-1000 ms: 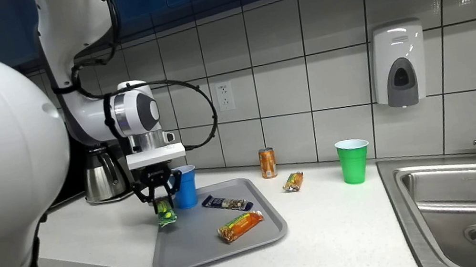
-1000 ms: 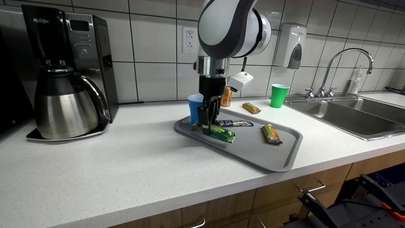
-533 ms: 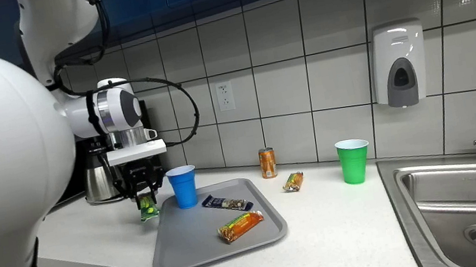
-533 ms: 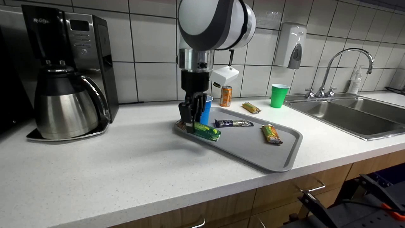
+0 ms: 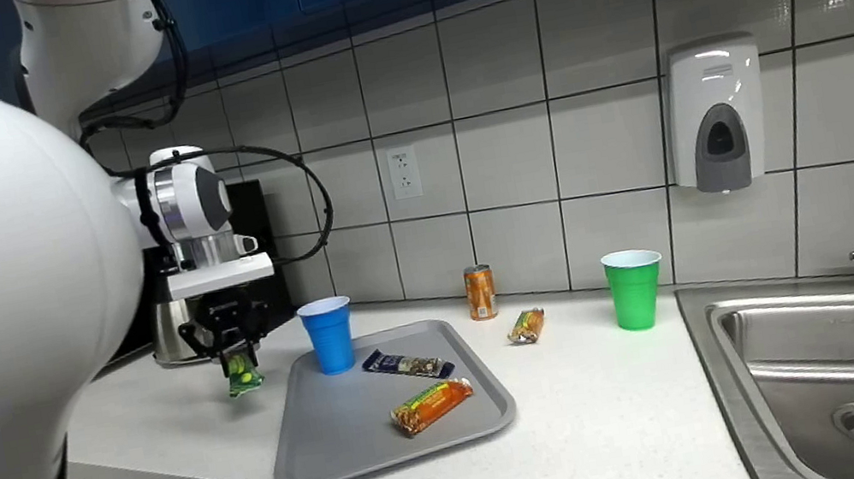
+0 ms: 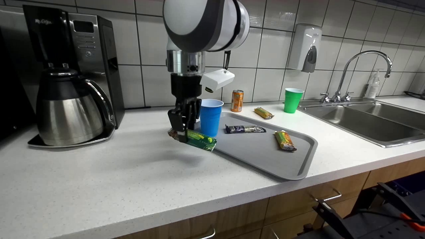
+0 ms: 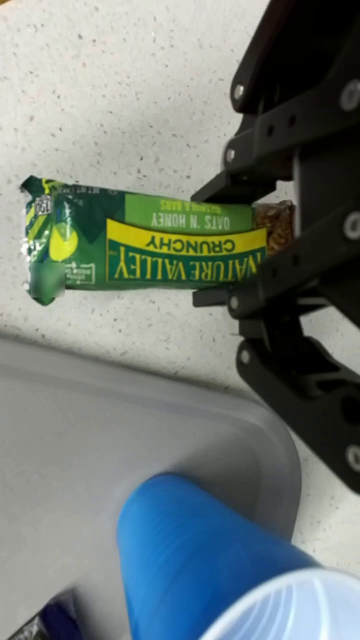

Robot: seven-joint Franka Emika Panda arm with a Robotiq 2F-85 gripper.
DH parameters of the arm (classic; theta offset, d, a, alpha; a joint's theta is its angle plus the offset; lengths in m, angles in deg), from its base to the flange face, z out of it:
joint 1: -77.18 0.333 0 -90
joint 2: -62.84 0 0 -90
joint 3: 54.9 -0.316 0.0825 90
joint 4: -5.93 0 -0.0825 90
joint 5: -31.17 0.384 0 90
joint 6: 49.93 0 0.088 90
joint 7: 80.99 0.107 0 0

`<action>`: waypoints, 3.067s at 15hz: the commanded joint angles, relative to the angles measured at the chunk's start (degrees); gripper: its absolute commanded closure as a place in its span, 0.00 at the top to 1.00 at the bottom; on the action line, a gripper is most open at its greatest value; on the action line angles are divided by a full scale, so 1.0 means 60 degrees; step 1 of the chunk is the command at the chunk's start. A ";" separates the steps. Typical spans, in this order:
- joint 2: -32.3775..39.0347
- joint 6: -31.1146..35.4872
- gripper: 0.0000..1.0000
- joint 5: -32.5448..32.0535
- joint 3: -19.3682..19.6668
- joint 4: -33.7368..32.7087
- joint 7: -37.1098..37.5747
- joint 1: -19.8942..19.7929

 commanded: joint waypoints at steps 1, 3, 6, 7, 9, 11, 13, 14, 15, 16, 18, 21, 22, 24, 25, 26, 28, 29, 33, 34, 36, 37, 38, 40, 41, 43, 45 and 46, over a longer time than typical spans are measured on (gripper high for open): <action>0.0454 -0.0513 0.16 -0.0346 -0.0101 -0.0684 0.0426 0.0118; 0.0640 -0.0549 0.16 -0.0369 -0.0089 -0.0851 0.0437 0.0186; 0.0929 -0.0621 0.16 -0.0376 -0.0074 -0.1108 0.0431 0.0261; 0.1004 -0.0631 0.16 -0.0380 -0.0070 -0.1166 0.0430 0.0282; 0.1149 -0.0683 0.16 -0.0396 -0.0063 -0.1300 0.0418 0.0325; 0.1252 -0.0726 0.16 -0.0404 -0.0062 -0.1401 0.0405 0.0361; 0.1343 -0.0776 0.16 -0.0443 -0.0051 -0.1491 0.0400 0.0410; 0.1372 -0.0795 0.16 -0.0457 -0.0053 -0.1522 0.0392 0.0421; 0.1406 -0.0842 0.16 -0.0478 -0.0055 -0.1566 0.0381 0.0435; 0.1430 -0.0874 0.16 -0.0508 -0.0055 -0.1590 0.0381 0.0448; 0.1481 -0.0950 0.69 -0.0540 -0.0060 -0.1656 0.0385 0.0466; 0.1477 -0.0987 0.89 -0.0551 -0.0061 -0.1695 0.0392 0.0482; 0.1447 -0.0970 0.98 -0.0556 -0.0059 -0.1681 0.0396 0.0481; 0.1374 -0.0927 1.00 -0.0554 -0.0053 -0.1657 0.0401 0.0460; 0.1315 -0.0908 1.00 -0.0529 -0.0055 -0.1636 0.0401 0.0432; 0.1251 -0.0929 1.00 -0.0441 -0.0090 -0.1621 0.0371 0.0375; 0.1127 -0.0882 1.00 -0.0407 -0.0099 -0.1553 0.0365 0.0324; 0.1039 -0.0862 1.00 -0.0392 -0.0110 -0.1479 0.0350 0.0292; 0.0721 -0.0924 1.00 -0.0170 -0.0222 -0.1231 0.0199 0.0087; 0.0638 -0.0926 1.00 -0.0140 -0.0224 -0.1160 0.0190 0.0045; 0.0442 -0.0920 1.00 -0.0079 -0.0237 -0.0977 0.0144 -0.0063; 0.0322 -0.0891 1.00 -0.0040 -0.0249 -0.0838 0.0110 -0.0132; 0.0219 -0.0887 1.00 -0.0002 -0.0256 -0.0737 0.0091 -0.0190; -0.0015 -0.0889 1.00 0.0195 -0.0331 -0.0446 -0.0044 -0.0367; -0.0144 -0.0847 1.00 0.0305 -0.0363 -0.0252 -0.0097 -0.0454; -0.0366 -0.0815 1.00 0.0538 -0.0423 0.0056 -0.0218 -0.0634; -0.0578 -0.0801 1.00 0.0713 -0.0410 0.0336 -0.0307 -0.0774; -0.0709 -0.0745 1.00 0.0792 -0.0392 0.0530 -0.0367 -0.0854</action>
